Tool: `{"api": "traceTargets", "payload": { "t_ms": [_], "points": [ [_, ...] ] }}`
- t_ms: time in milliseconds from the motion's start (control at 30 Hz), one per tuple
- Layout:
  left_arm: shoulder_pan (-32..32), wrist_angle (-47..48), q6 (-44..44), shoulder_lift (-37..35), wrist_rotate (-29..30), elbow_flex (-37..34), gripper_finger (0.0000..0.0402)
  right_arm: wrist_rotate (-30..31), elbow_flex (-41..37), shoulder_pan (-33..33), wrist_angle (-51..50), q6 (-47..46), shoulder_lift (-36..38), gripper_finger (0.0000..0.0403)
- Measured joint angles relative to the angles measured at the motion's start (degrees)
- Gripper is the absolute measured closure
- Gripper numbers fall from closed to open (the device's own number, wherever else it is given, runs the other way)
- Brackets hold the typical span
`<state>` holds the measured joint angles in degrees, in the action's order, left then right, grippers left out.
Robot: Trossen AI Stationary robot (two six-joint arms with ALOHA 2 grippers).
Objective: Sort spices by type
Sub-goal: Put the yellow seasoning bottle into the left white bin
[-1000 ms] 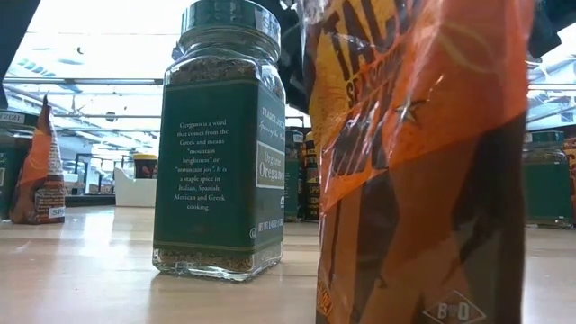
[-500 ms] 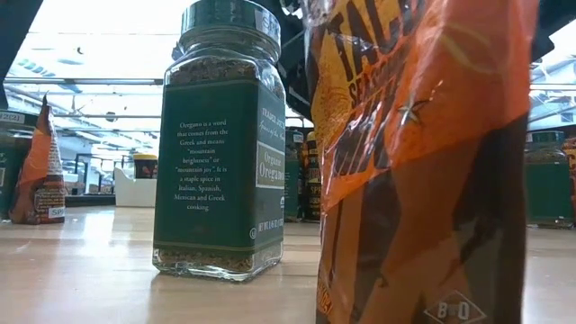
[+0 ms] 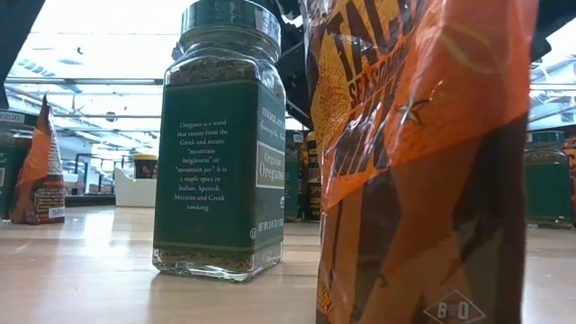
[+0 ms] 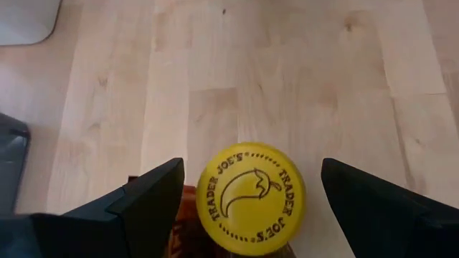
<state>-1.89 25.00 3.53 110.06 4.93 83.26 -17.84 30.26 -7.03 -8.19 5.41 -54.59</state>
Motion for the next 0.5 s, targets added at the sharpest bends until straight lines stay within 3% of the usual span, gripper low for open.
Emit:
{"api": "traceTargets", "payload": {
  "t_ms": [500],
  "points": [
    [0.0,0.6,0.0,2.2,-0.4,0.1,0.0068,0.0,0.0,0.0,0.5,0.0,-0.1,0.0140]
  ]
}}
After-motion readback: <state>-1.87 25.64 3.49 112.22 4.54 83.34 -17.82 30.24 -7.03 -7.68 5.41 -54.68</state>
